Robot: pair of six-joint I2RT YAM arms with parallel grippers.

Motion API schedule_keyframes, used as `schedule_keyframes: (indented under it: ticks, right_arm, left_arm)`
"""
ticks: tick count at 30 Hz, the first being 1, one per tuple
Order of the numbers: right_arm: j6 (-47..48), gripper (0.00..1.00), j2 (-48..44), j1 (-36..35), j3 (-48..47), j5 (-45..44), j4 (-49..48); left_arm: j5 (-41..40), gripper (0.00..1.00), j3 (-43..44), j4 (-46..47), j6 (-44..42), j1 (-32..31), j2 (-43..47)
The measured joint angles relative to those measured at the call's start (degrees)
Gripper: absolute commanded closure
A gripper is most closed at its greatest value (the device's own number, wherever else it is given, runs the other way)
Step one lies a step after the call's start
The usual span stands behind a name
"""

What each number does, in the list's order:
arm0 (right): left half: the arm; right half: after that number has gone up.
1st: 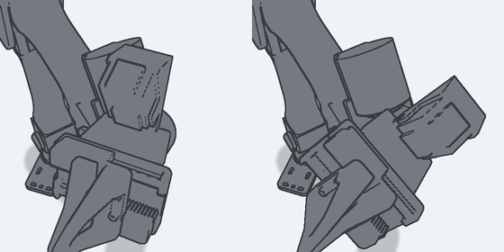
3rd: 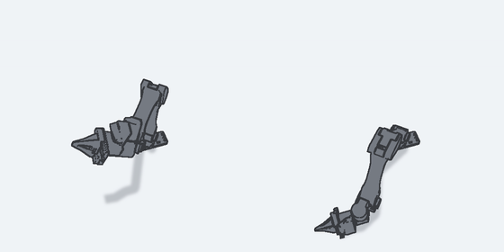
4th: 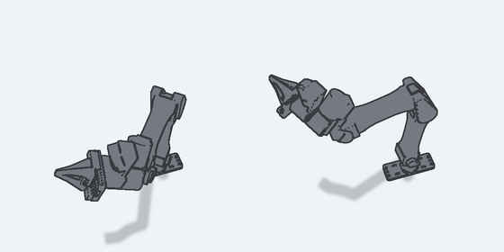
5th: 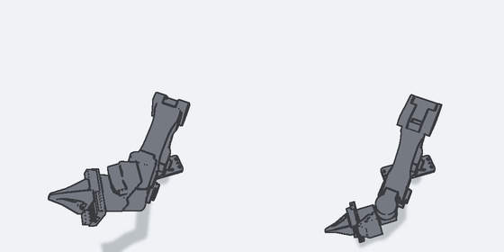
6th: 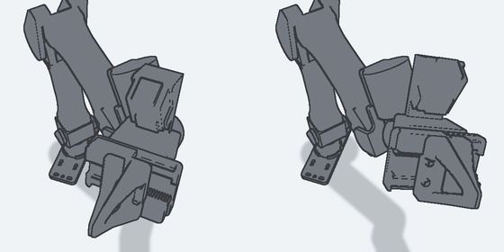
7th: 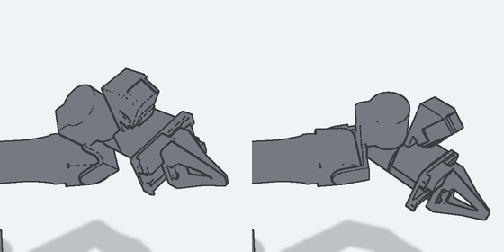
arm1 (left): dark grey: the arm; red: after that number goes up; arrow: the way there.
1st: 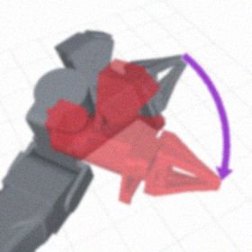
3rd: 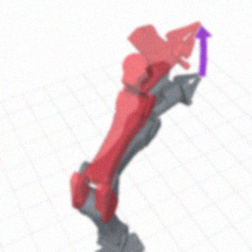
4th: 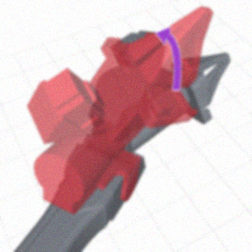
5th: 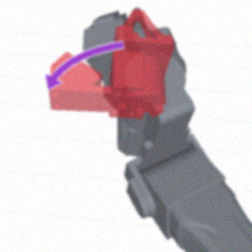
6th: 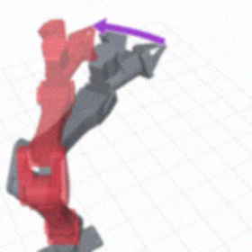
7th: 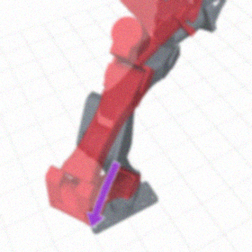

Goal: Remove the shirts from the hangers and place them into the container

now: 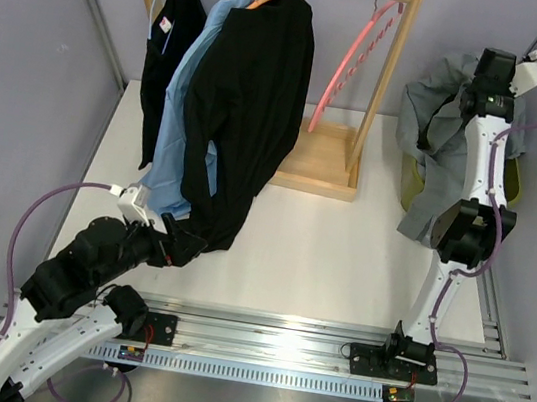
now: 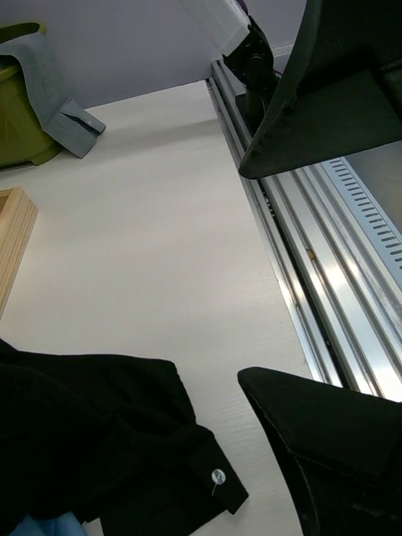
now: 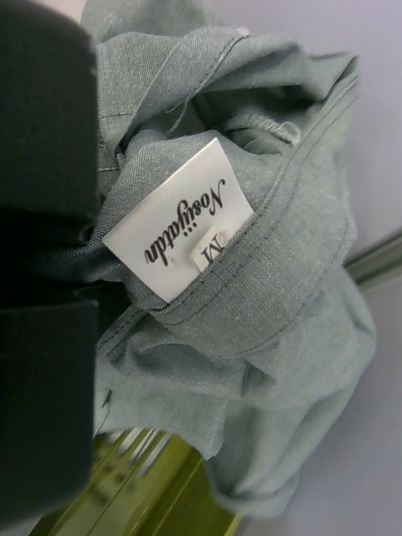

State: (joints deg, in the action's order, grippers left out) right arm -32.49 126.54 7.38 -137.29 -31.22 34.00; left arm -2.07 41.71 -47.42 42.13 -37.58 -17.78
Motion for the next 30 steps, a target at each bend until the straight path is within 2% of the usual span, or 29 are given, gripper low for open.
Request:
schedule_keyframes:
  ticks: [5,9,10,12,13,15,18,21,26,30]
  right_arm:
    - [-2.5,1.00,-4.5,0.3,9.8,0.2,6.8]
    - [-4.0,1.00,1.7,0.6,11.5,3.1,14.2]
    - [-4.2,0.84,3.8,0.7,11.9,4.2,15.6]
    - [-4.8,0.42,7.1,0.8,13.0,6.2,17.7]
    - [-5.0,0.14,8.4,0.9,13.7,7.5,18.8]
    - [-4.4,0.01,9.2,0.9,15.3,9.3,20.3]
    - [-3.8,0.01,7.1,0.9,16.8,11.2,20.5]
    - [-2.8,0.01,0.5,0.9,19.1,11.9,18.7]
    - [0.3,0.01,-21.8,0.9,25.4,13.3,7.3]
    - [3.2,0.01,-41.1,0.9,28.2,19.6,-1.6]
  left_arm:
    - [1.0,0.01,-0.4,1.2,0.4,0.0,-0.1]
    - [1.7,0.01,-0.4,1.2,0.4,0.0,0.0]
    - [1.8,0.01,-0.4,1.2,0.5,0.0,0.0]
    - [2.0,0.01,-0.4,1.2,0.5,0.0,0.2]
    - [2.1,0.01,-0.4,1.1,0.5,0.0,0.3]
    - [2.1,0.01,-0.4,0.9,0.5,0.0,0.8]
    - [2.1,0.01,-0.4,0.7,0.5,0.0,1.6]
    - [2.1,0.01,-0.4,0.6,0.5,0.0,1.8]
    - [2.1,0.01,0.0,0.2,0.4,0.0,1.9]
    - [2.1,0.01,1.1,-0.5,-0.1,0.0,2.1]
